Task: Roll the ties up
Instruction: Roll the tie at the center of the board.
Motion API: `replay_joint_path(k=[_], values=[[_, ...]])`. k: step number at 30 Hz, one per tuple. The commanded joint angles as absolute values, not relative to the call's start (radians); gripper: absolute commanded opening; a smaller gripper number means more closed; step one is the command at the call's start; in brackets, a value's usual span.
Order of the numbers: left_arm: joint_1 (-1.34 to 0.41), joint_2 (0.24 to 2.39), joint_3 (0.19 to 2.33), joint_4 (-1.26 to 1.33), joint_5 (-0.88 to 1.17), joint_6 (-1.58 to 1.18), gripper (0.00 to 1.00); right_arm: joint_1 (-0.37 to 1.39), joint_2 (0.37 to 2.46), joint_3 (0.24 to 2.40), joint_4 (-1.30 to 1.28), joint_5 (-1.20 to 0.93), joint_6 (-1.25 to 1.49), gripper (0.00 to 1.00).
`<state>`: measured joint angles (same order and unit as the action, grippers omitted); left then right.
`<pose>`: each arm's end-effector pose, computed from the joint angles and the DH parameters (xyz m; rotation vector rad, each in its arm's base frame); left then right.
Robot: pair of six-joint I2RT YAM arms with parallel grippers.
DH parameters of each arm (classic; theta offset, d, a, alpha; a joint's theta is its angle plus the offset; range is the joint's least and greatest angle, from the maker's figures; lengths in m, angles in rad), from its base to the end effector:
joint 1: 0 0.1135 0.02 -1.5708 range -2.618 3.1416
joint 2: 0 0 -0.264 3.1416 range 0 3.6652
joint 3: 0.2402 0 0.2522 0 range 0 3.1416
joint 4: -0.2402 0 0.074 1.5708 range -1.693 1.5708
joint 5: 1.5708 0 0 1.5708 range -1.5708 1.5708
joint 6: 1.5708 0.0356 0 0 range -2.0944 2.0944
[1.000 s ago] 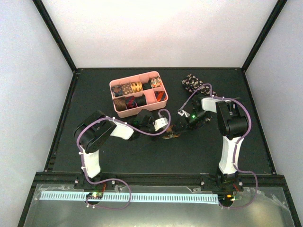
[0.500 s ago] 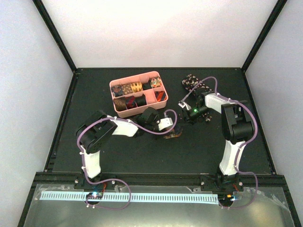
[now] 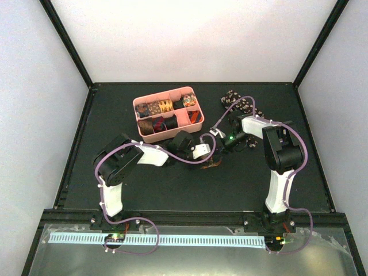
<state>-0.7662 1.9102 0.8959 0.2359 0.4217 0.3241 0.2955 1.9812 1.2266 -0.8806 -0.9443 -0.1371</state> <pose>0.2522 -0.2629 0.1114 1.4070 1.9118 -0.7106 0.3157 0.1262 0.1368 0.5335 -2.6339 -1.3610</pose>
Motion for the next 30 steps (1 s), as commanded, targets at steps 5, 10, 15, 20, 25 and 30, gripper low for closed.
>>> replay_joint_path(k=[5, 10, 15, 20, 25, 30], values=[[-0.758, 1.921, 0.827, 0.334, 0.489, 0.275, 0.57, 0.273, 2.014, 1.151, -0.854, -0.745, -0.147, 0.02], [-0.758, 1.932, 0.844, 0.426, 0.534, 0.245, 0.57, 0.258, 2.009, 1.131, -0.849, -0.708, -0.145, 0.02], [-0.758, 1.977, 0.841, 0.522, 0.569, 0.233, 0.57, 0.242, 2.014, 1.132, -0.845, -0.670, -0.140, 0.02], [-0.758, 2.009, 0.828, 0.595, 0.586, 0.232, 0.57, 0.238, 2.018, 1.136, -0.844, -0.648, -0.138, 0.02], [-0.758, 2.020, 0.825, 0.597, 0.576, 0.222, 0.60, 0.235, 2.017, 1.131, -0.839, -0.629, -0.142, 0.02], [-0.758, 2.008, 0.827, 0.507, 0.511, 0.225, 0.46, 0.234, 2.019, 1.125, -0.833, -0.660, -0.141, 0.02]])
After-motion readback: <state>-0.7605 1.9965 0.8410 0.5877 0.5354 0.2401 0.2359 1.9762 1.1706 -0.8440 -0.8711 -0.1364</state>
